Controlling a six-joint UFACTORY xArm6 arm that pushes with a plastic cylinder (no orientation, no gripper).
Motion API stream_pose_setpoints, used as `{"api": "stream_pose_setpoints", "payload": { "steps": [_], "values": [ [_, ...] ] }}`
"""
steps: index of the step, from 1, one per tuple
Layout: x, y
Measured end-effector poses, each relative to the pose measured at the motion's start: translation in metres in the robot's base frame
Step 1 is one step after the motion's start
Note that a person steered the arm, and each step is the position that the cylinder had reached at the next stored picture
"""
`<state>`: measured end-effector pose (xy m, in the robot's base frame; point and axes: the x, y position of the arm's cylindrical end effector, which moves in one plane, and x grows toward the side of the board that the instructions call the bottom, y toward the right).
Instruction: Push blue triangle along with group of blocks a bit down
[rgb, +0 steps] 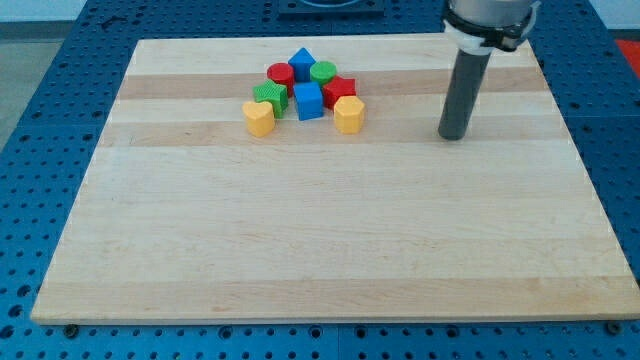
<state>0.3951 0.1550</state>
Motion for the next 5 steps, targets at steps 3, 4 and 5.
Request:
{"api": "stream_pose_setpoints", "payload": {
  "steps": [3, 4, 5],
  "values": [
    [-0.047, 0.005],
    [-0.058, 0.004],
    [-0.058, 0.004]
  ]
}}
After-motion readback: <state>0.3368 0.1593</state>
